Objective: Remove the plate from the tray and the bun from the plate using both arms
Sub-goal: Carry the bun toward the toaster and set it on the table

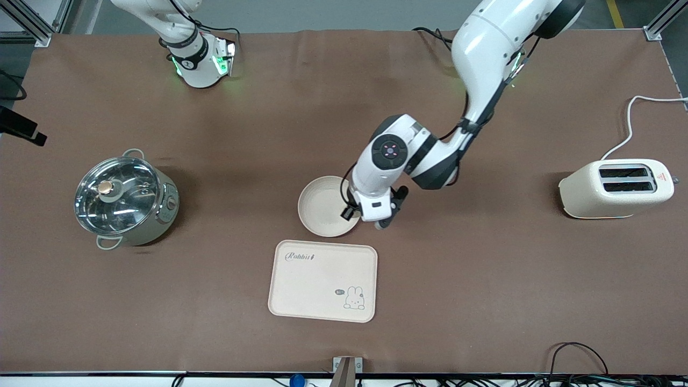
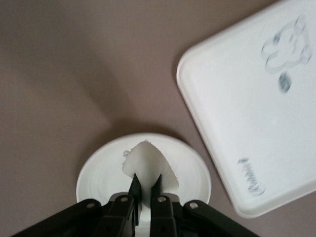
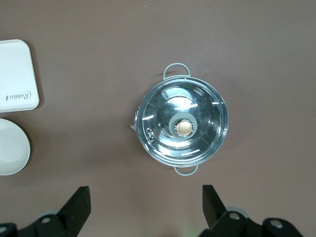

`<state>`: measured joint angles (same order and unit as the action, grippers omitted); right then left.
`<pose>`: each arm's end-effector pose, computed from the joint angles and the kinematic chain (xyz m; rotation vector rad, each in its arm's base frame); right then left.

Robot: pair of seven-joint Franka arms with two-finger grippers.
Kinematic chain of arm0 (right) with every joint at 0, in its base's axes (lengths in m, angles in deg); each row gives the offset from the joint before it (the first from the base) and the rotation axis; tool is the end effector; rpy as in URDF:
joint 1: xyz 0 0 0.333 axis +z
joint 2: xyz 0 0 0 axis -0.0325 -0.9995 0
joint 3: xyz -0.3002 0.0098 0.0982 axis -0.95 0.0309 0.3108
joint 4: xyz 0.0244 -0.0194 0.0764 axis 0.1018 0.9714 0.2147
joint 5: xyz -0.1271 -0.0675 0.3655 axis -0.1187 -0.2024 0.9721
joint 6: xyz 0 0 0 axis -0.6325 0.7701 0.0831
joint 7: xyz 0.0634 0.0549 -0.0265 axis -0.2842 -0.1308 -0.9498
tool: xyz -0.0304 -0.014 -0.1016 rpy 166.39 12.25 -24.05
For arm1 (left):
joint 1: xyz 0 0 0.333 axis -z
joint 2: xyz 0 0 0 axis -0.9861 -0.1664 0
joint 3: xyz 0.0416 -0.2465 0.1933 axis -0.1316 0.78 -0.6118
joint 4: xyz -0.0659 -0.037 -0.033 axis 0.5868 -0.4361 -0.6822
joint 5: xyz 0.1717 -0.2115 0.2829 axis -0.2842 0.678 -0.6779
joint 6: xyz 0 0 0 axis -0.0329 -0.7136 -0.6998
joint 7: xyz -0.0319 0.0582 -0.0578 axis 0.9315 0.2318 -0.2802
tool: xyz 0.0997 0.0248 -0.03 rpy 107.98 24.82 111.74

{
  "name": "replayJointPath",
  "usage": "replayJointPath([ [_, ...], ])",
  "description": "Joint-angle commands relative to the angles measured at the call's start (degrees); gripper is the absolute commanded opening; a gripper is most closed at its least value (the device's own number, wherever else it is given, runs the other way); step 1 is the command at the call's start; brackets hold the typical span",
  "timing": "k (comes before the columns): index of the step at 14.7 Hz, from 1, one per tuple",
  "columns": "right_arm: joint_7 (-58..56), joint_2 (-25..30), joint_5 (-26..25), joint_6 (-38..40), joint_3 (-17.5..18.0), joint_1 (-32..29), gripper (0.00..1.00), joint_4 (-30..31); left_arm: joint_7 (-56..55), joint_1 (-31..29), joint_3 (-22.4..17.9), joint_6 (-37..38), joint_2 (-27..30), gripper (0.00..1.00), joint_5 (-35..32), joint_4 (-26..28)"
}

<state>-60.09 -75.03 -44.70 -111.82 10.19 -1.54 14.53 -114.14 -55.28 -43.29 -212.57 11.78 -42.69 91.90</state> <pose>0.5530 -0.0582 0.6591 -3.1204 0.2399 0.0557 0.5829 -0.4537 0.3094 2.5922 1.4427 -0.1177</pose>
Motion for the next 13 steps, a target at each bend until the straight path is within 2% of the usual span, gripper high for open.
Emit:
replayJointPath([
  [1,-0.44,1.9,-3.02,-0.08,0.23,2.43,1.0,1.5,5.72,-7.72,0.3,5.72,1.12,0.12,-4.73,0.33],
  [3,-0.44,1.9,-3.12,0.01,0.23,2.7,1.0,1.24,11.77,-12.38,0.3,9.68,0.51,0.13,-8.87,0.5],
  [7,-0.44,1.64,-3.03,-0.51,0.23,3.05,1.0,1.07,26.46,-22.32,0.3,10.75,-1.16,0.13,-9.85,2.17],
  [10,-0.44,1.55,-3.03,-2.09,0.23,3.49,1.0,1.24,28.94,-25.4,0.3,10.23,-3.97,0.15,-9.85,2.18],
  [13,-0.35,1.47,-3.03,-3.33,0.23,3.49,1.0,1.33,30.96,-26.73,0.3,9.96,-6.17,0.24,-9.85,2.18],
])
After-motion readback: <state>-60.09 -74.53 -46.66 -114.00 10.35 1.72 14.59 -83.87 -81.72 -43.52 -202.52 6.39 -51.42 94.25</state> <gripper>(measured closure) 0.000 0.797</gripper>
